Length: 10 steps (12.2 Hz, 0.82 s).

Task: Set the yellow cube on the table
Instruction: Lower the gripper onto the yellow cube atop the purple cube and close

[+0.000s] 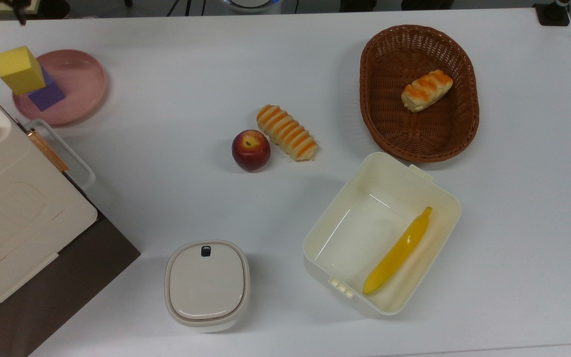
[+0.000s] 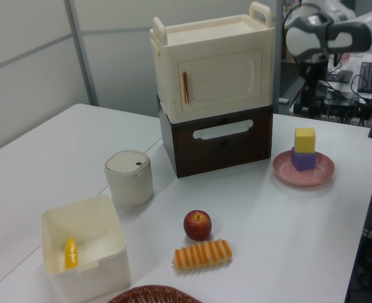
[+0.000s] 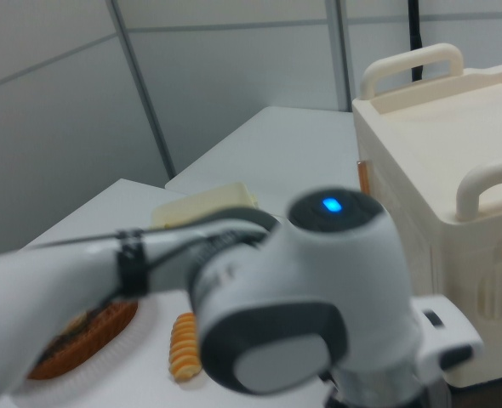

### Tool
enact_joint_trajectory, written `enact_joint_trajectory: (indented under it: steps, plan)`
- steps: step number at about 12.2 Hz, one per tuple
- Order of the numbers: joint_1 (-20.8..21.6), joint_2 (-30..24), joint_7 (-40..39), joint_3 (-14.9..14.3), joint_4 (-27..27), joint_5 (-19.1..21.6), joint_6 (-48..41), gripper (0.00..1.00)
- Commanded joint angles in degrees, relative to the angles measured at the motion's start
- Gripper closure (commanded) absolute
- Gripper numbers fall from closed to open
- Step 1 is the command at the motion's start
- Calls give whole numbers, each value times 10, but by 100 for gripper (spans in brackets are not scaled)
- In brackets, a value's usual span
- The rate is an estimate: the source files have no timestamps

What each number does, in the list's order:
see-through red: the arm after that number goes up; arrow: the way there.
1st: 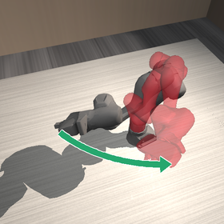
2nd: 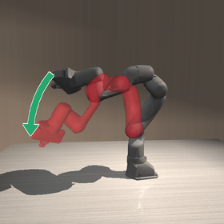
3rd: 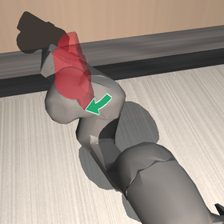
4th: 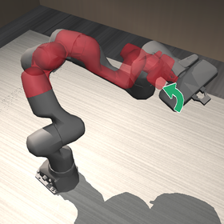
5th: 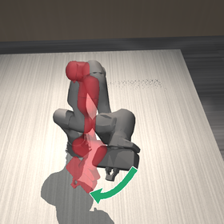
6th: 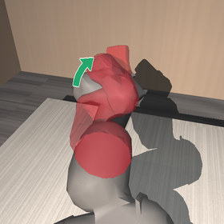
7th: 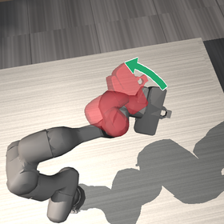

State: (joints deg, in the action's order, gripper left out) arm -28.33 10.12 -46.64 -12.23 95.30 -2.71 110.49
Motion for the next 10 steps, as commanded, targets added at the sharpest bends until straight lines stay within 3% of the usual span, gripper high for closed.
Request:
enact_joint_trajectory:
  steps: [1,5,10]
  plan:
    - [-13,44,-48,-2,2,7,42,0]
    - [-13,50,-106,1,29,9,37,0]
    - [-13,67,-111,3,33,8,43,0]
